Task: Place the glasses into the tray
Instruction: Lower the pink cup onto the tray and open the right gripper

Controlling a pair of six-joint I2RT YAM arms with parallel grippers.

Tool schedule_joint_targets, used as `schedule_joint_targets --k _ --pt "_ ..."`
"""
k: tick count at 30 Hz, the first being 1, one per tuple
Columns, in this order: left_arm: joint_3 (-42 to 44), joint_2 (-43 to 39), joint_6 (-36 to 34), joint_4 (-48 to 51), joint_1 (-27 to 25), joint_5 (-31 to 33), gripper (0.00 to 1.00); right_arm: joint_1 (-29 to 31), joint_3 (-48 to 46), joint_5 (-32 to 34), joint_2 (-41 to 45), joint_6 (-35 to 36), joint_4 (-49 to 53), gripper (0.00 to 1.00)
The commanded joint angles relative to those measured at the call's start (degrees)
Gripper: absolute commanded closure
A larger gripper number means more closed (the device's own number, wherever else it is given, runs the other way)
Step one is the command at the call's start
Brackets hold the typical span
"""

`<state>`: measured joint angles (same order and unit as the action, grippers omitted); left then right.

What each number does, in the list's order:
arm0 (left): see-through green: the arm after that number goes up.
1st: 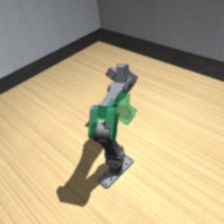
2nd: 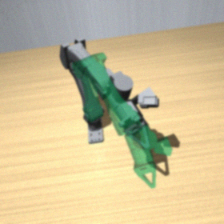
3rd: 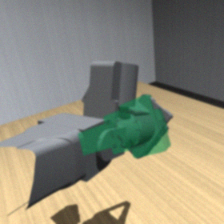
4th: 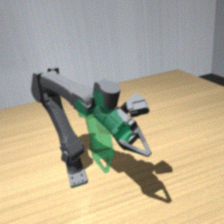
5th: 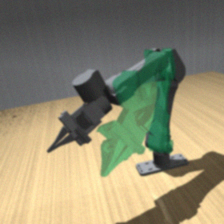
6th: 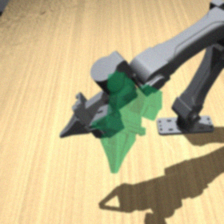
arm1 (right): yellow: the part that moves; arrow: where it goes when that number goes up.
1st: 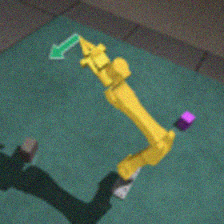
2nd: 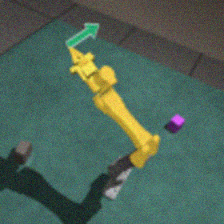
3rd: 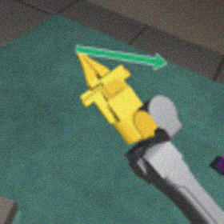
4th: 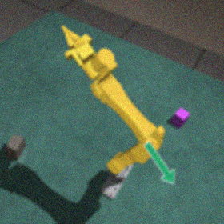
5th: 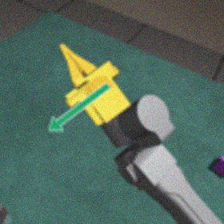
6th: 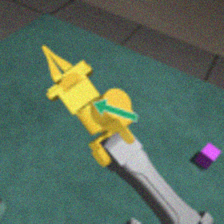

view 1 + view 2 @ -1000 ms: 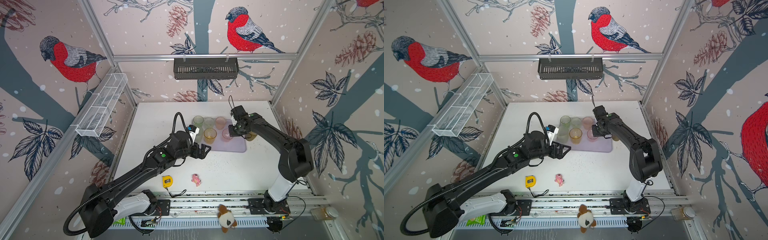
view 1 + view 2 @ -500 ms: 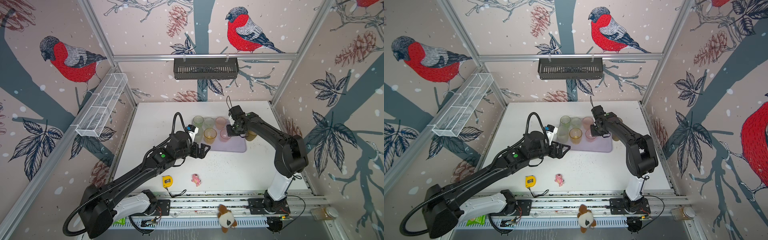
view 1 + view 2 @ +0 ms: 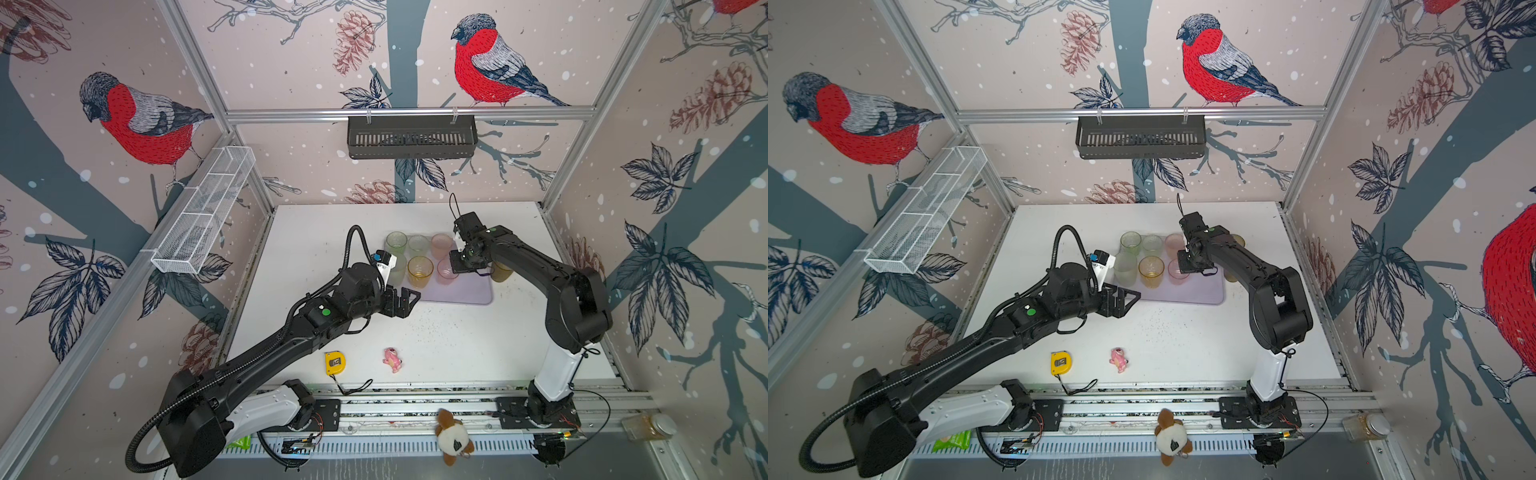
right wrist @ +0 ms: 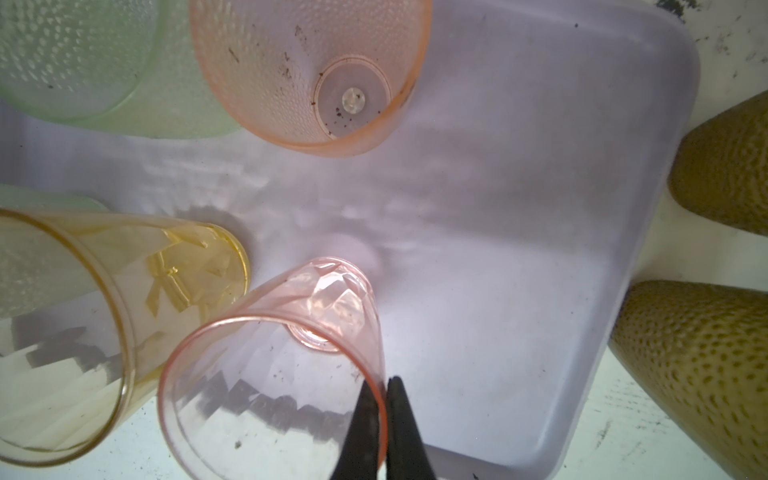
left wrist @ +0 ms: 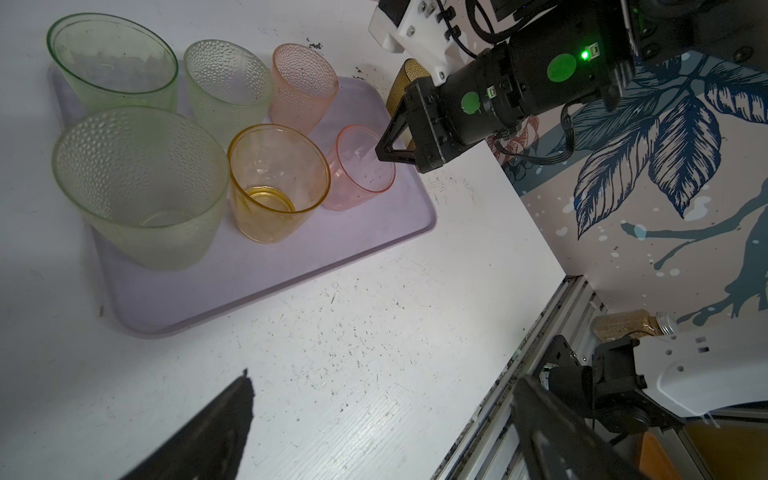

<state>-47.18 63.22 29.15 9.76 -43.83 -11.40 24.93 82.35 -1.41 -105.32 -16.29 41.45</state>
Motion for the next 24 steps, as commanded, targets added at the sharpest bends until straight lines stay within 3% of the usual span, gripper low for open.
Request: schedule_joint_targets --k 1,24 --pt "0.1 -0.5 -0.3 -1.1 -0.1 0.7 0.03 0.3 -0.2 -0.3 -0.4 -0.2 -0.8 0.99" --pt "1.2 -2.3 0.6 -0.7 -0.1 1.1 0.03 0.8 -1.6 0.3 -0.8 -0.8 -1.9 0.95"
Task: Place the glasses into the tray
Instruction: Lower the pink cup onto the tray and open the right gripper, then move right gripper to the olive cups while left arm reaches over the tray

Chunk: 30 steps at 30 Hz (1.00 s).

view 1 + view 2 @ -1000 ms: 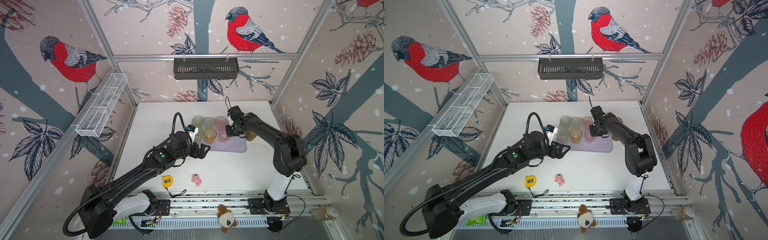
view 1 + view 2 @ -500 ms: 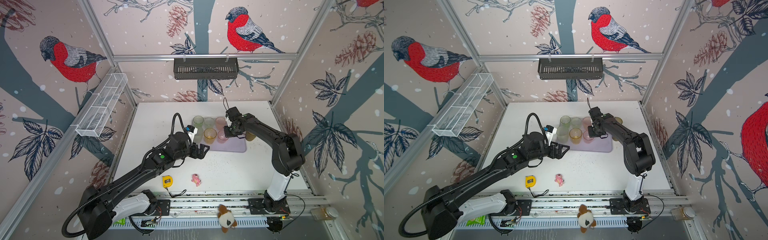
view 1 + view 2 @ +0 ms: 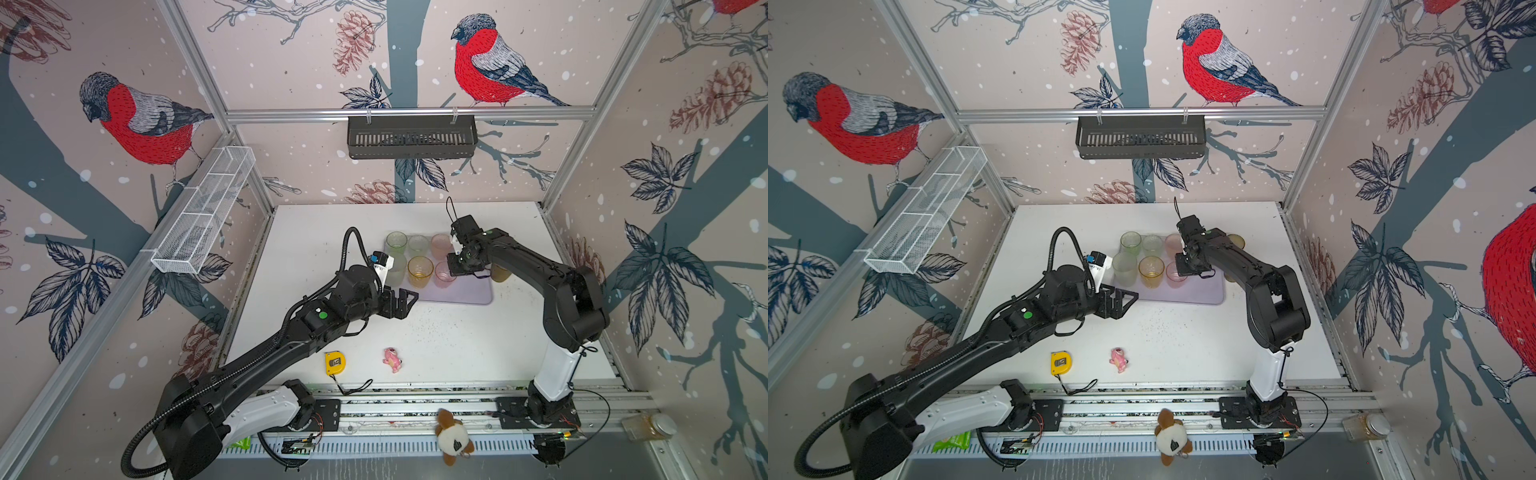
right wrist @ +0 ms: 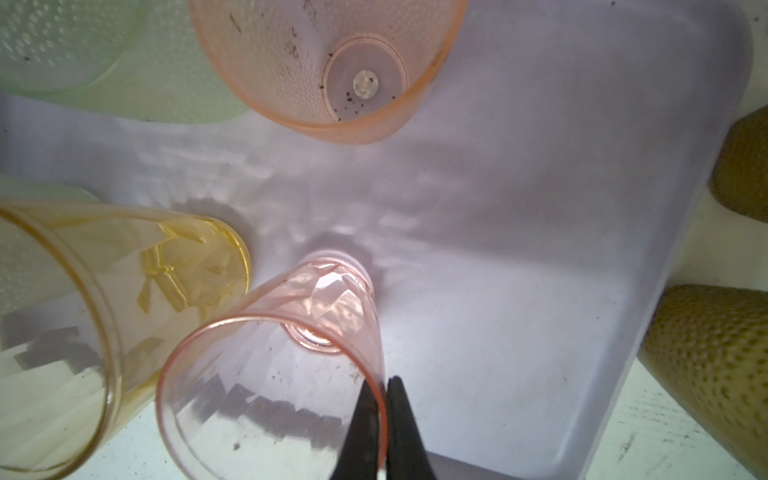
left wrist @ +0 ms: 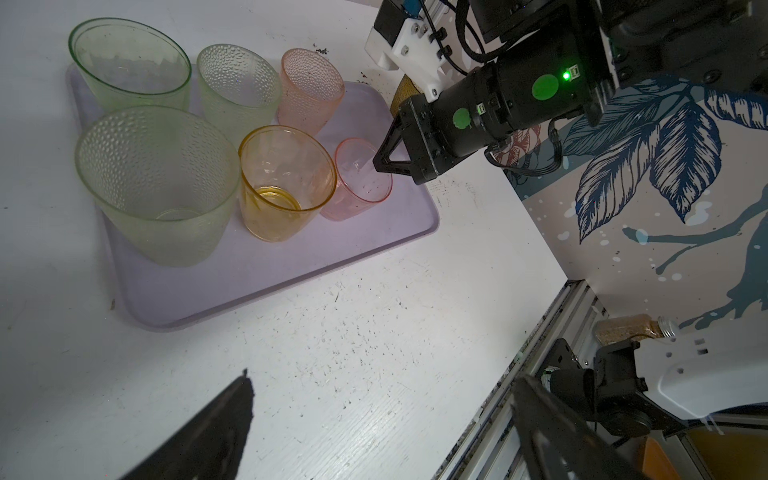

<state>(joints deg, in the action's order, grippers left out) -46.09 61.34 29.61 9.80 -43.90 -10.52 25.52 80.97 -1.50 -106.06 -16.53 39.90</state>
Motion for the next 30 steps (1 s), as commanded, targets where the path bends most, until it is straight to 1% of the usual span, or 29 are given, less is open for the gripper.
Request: schedule_joint_targets --k 1,16,22,27,30 --pt "0.2 -0.5 0.1 -0.6 0.0 0.2 0.03 0.2 -0.2 0.4 -0.1 -0.6 -0.3 0.95" --pt "0.5 -0.8 0.4 -0.3 0.0 0.3 0.03 0.4 0.1 0.6 0.1 -0.4 -0.5 0.82" --pt "0.5 -0.8 0.3 -0.2 0.0 0.2 0.03 0.7 0.4 0.5 0.7 -0.4 -0.6 0.73" --pt "0.5 -1.0 0.4 -0.2 0.0 0.4 0.03 0.8 0.6 1.0 1.8 -0.5 -0.2 0.62" --pt "0.3 -1.4 0.3 -0.2 0.0 0.9 0.03 1.0 0.9 1.7 2.7 -0.6 0.6 0.58"
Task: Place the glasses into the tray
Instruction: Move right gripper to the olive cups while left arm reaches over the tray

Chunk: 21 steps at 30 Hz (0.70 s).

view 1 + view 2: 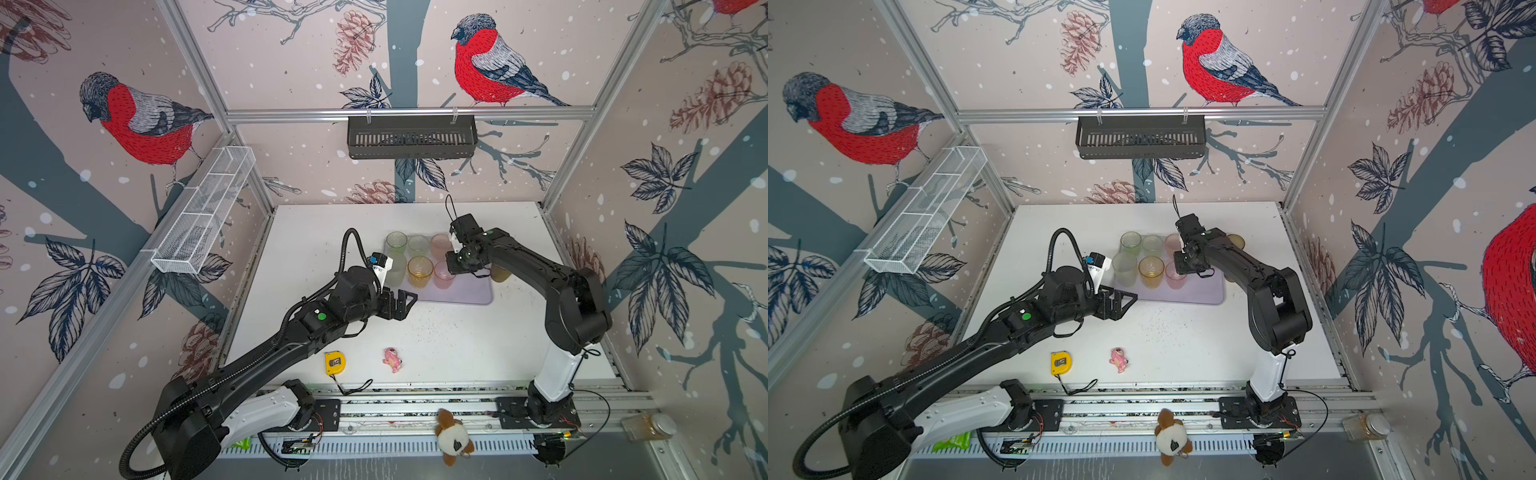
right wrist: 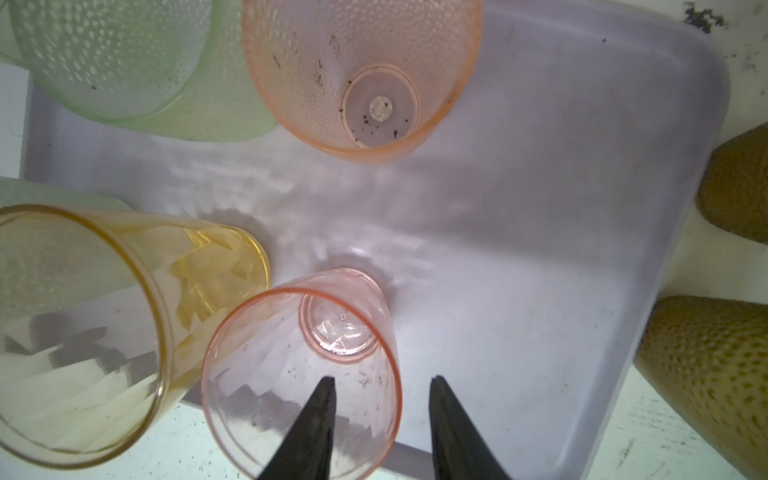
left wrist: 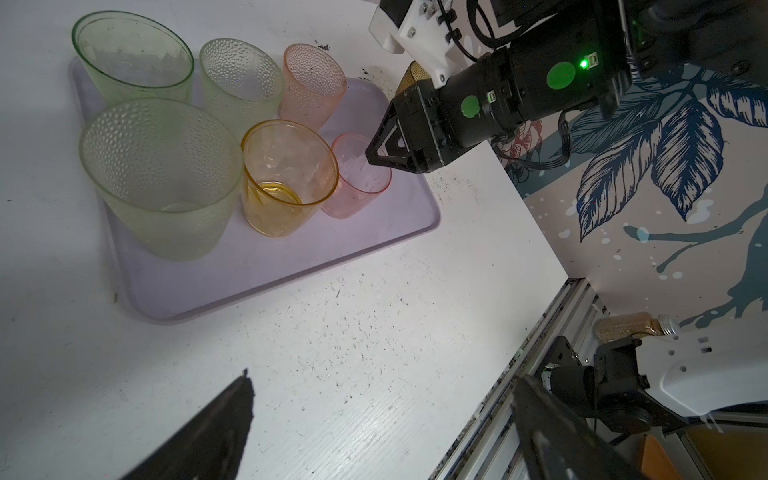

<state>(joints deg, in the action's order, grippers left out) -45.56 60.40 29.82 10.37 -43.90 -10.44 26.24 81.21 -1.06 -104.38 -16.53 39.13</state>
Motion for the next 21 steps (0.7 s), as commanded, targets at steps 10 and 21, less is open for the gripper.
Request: schedule_joint_targets --k 10,21 --pt "-1.0 -0.8 -0.4 -0.8 0.0 0.6 0.03 0.3 2.8 3.2 5.3 -1.7 4.8 0.54" --pt "-3.5 1.3 -2.8 -0.4 0.0 -1.4 0.03 -0.4 5.4 5.0 9.5 -2.1 8.2 0.52"
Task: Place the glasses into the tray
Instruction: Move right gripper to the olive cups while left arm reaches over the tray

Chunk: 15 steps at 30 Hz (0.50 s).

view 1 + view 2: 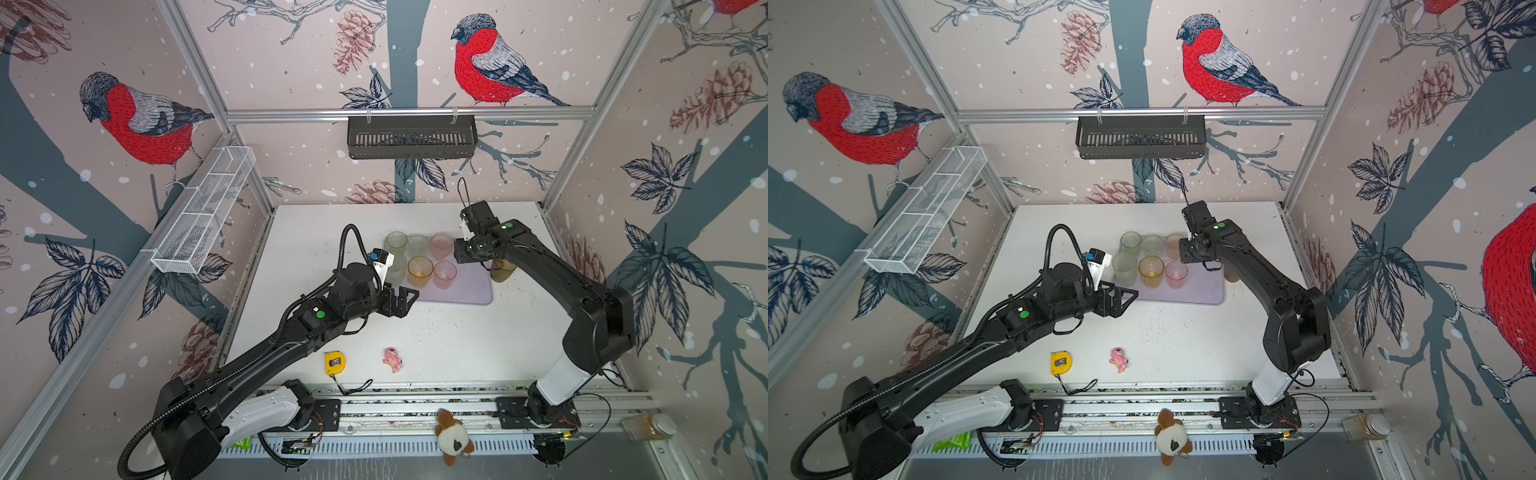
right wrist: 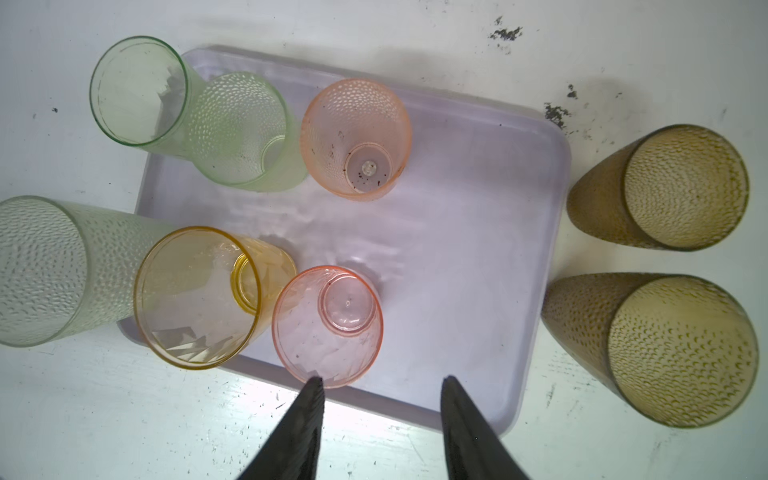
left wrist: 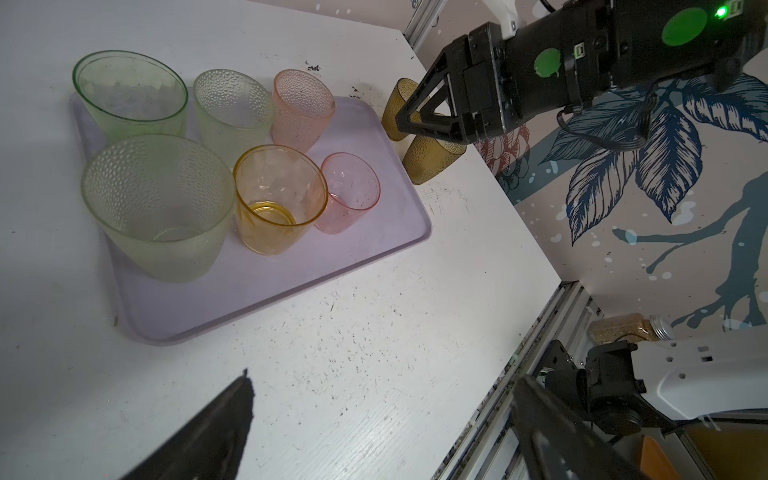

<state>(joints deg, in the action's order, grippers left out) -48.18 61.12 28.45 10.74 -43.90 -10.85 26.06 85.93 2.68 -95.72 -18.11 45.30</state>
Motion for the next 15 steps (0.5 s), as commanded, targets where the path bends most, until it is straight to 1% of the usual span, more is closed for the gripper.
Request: schedule_joint_targets --k 1,9,15 --pt "-1.3 0.9 -1.3 -0.8 -0.1 -1.1 0.03 -0.6 0.7 1.3 1.2 -0.5 2.2 0.52" --pt "-3.9 3.3 -1.0 -0.7 -1.3 -1.0 0.03 -3.7 2.5 0.6 1.9 1.7 3.1 0.52" --pt "-6.9 6.4 -1.1 -0.2 -4.1 0.4 0.03 -7.5 2.4 -0.6 1.9 3.5 2.2 0.52"
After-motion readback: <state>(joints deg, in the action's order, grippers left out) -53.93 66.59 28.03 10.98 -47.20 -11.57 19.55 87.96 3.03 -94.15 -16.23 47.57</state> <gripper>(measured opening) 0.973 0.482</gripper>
